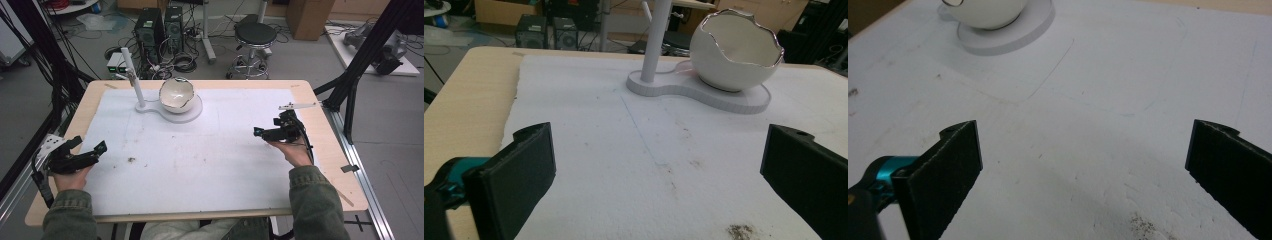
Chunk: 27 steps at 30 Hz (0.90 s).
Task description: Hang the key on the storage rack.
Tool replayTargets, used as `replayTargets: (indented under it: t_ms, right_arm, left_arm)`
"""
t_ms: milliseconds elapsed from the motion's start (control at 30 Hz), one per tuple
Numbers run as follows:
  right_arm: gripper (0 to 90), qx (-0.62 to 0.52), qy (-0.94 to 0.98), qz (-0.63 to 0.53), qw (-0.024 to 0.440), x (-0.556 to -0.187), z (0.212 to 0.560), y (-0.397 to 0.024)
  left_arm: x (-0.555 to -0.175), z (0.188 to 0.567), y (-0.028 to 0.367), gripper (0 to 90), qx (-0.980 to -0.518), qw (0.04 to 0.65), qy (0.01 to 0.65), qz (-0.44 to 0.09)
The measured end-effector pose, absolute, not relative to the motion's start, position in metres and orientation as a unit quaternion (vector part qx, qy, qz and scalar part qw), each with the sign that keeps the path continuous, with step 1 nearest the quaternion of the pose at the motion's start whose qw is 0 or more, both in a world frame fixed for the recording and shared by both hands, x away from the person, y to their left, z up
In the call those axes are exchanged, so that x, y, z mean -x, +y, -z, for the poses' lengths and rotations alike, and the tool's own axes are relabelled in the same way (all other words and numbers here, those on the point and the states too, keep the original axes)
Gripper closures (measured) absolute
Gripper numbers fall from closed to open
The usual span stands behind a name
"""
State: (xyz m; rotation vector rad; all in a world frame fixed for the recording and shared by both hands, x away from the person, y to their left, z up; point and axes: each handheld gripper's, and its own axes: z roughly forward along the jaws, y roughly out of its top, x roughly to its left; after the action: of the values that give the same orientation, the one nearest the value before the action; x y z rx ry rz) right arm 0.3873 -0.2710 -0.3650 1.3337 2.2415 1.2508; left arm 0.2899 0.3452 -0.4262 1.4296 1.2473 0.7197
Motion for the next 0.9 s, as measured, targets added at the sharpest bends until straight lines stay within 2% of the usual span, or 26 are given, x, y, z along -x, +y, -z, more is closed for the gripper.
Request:
replayTargets:
  t_ms: [400,900]
  right_arm:
    - [0.6,-0.485,0.745,-0.428,0.165,-0.368,0.382,-0.296]
    - [0.5,-0.499,0.721,-0.424,0.226,-0.345,0.402,-0.306]
  left_arm:
    - [-0.291,0.425,0.343,1.7,-0.601,0.525,0.521,-0.303]
    - [-0.291,0.426,0.342,1.7,-0.603,0.525,0.520,-0.301]
